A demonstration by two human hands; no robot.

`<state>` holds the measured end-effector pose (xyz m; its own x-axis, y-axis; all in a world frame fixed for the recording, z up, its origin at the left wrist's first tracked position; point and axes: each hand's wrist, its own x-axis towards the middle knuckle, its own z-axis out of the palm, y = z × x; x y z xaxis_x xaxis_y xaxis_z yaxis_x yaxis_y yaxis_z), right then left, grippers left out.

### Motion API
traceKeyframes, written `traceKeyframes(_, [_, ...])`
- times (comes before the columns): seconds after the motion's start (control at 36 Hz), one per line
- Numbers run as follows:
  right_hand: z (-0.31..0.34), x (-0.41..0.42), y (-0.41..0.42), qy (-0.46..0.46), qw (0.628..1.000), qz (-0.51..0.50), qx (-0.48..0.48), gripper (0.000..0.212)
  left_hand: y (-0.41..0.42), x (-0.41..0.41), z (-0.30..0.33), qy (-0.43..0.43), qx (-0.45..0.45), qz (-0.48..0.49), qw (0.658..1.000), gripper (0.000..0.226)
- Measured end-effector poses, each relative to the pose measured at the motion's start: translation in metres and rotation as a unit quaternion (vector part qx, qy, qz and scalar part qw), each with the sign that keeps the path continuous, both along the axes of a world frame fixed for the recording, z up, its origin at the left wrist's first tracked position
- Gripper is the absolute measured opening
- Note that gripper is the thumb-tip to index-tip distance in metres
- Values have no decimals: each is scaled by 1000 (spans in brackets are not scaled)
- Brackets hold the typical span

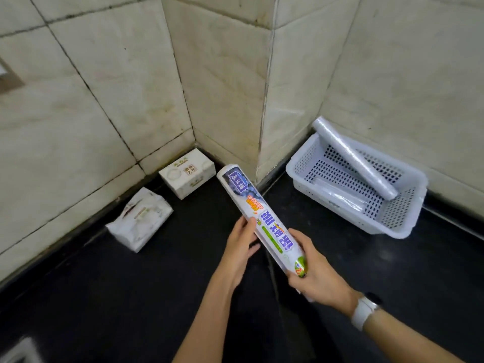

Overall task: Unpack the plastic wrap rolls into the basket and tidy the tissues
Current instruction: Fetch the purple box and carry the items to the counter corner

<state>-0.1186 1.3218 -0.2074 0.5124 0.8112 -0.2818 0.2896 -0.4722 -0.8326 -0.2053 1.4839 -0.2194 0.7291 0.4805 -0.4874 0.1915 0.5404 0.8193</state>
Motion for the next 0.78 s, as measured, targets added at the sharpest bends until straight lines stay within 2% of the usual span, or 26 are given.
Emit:
traceKeyframes(0.06, [0, -5, -23, 15, 1000, 4, -7, 81, -22, 2, 1, -11, -50, -11, 999, 42])
traceKeyframes(0.14, [3, -6, -55, -5, 1000, 5, -15, 78, -55, 8, 3, 8, -64, 9, 998, 48])
traceKeyframes(0.28, [-4, 3, -107, -51, 997, -30, -44, 78, -113, 28, 7, 53, -36, 57, 996, 60])
traceKeyframes(0.39, [-6, 5, -135, -72, 995, -57, -31, 75, -150, 45, 15, 52, 12, 13, 998, 58])
traceKeyframes(0.47, [-6, 10, -153, -47, 994, -94, -3, 68, -166, 53, 19, 39, 35, -42, 998, 51])
traceKeyframes(0.58, [-3, 23, -173, 22, 989, -137, 46, 62, -172, 57, 26, 12, 57, -102, 993, 27])
traceKeyframes(0.72, [-5, 37, -181, 102, 980, -147, 85, 64, -180, 64, 35, 32, 124, -165, 978, 26])
traceKeyframes(0.78, [-4, 40, -177, 118, 972, -166, 117, 57, -184, 65, 37, 32, 137, -185, 973, 24])
